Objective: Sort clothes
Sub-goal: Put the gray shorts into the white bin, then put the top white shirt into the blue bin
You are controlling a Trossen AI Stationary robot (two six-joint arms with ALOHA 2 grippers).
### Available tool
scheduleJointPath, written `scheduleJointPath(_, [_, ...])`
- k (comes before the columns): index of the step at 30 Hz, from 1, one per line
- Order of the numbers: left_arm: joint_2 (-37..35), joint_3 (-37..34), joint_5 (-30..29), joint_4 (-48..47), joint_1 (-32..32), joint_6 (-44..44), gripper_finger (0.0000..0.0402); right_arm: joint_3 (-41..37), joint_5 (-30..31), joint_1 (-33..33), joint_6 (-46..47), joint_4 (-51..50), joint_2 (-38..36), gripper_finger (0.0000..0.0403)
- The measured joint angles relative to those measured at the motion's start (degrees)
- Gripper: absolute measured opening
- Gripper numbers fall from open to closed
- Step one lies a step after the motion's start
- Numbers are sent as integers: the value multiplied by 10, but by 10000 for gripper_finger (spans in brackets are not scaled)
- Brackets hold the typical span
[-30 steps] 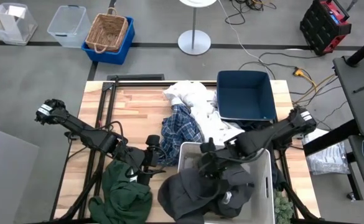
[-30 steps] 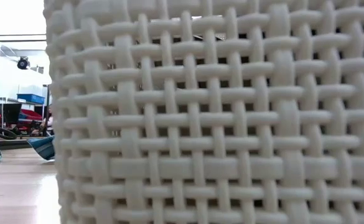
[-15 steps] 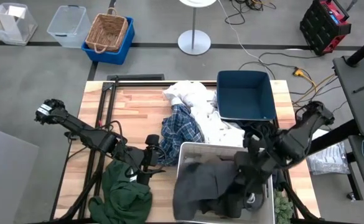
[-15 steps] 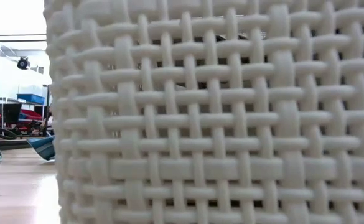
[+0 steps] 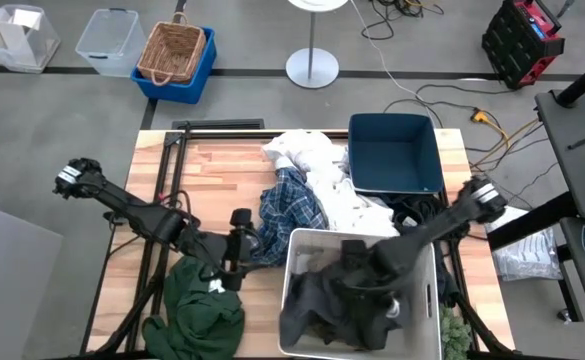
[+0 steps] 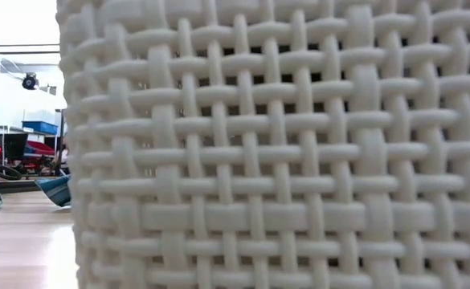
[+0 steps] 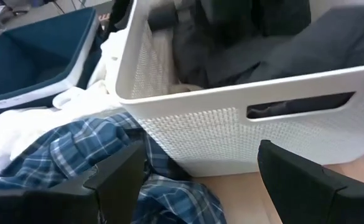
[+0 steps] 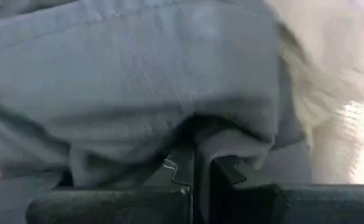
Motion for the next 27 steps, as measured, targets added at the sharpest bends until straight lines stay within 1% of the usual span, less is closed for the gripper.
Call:
scheduleJointPath(3, [-4,0,0,0,0,-2,288,0,-31,-18,-39,9,35,9])
scheduleJointPath(7, [-9,0,-1,-17,0,-19,288,1,-35,-25,-50,-1,48,17])
scheduleJointPath(9, [-10,0,-1,-43,0,-38,288,0,-39,-25,-48,-3,40,23])
scheduleJointPath(12, [-10,0,-7,-97,0,-90,288,0,-35,-22,-44,-6,9,33])
scheduleJointPath(15, [-9,-8,-51,-137,0,-139,288,0,-14,-15,-34,-6,-33,47])
scheduleJointPath(18, [-9,-16,-73,-154,0,-165,288,0,12,-10,-24,-1,-67,72])
scheduleJointPath(23, [-8,-23,-71,-156,-1,-172,288,0,52,-10,-11,-3,-109,136])
scheduleJointPath(26, [-10,-23,-25,-173,-6,-184,288,0,60,-10,-12,-6,-129,174])
scheduleJointPath(27, [-11,-22,-11,-178,-8,-189,288,0,71,-10,-15,-6,-139,185])
